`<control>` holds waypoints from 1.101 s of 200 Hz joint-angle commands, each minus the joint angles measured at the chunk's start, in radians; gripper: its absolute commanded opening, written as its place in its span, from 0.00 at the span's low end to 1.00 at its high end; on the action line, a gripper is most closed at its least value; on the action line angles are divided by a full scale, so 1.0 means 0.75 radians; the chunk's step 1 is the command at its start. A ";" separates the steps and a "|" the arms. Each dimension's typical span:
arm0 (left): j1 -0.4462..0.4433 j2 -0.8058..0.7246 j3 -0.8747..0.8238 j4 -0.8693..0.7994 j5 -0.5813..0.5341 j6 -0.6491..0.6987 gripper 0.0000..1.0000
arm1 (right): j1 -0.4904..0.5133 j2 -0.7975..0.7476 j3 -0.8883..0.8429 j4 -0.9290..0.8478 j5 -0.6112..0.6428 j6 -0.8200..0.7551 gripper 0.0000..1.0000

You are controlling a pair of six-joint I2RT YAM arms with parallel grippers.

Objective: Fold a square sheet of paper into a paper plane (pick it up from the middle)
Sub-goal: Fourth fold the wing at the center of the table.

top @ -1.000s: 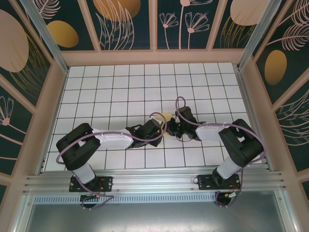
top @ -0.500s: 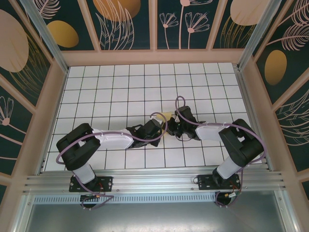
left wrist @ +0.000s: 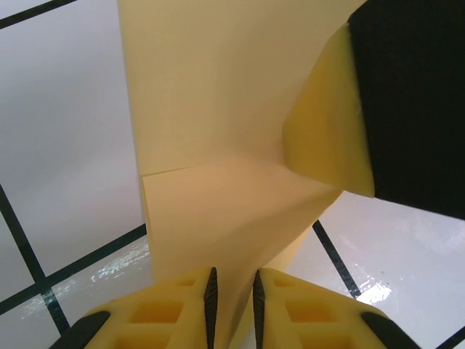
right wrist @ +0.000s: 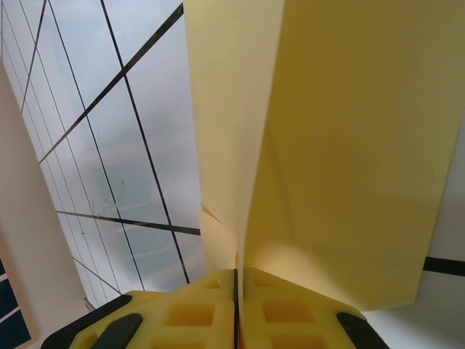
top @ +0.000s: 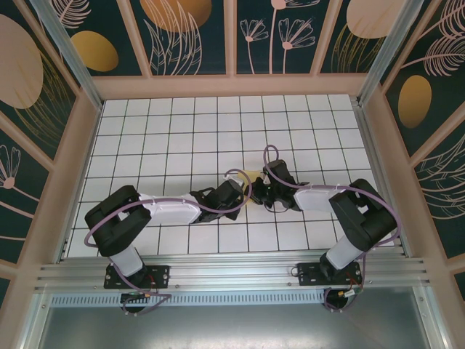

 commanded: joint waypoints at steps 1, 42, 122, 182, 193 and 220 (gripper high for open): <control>-0.002 0.011 0.009 -0.034 -0.020 0.018 0.18 | 0.010 -0.027 0.043 -0.031 0.006 -0.011 0.11; -0.001 0.012 -0.008 -0.001 0.001 -0.004 0.08 | 0.012 -0.027 0.054 -0.033 0.007 -0.013 0.12; 0.060 -0.099 -0.156 0.231 0.154 -0.145 0.00 | 0.007 -0.161 0.047 -0.172 0.094 -0.120 0.39; 0.211 -0.156 -0.347 0.576 0.475 -0.291 0.00 | -0.007 -0.273 -0.028 -0.189 0.131 -0.142 0.43; 0.217 -0.147 -0.366 0.615 0.501 -0.312 0.00 | -0.005 -0.252 -0.019 -0.185 0.114 -0.148 0.39; 0.239 -0.145 -0.427 0.717 0.526 -0.371 0.00 | 0.012 -0.170 0.035 -0.181 0.084 -0.173 0.24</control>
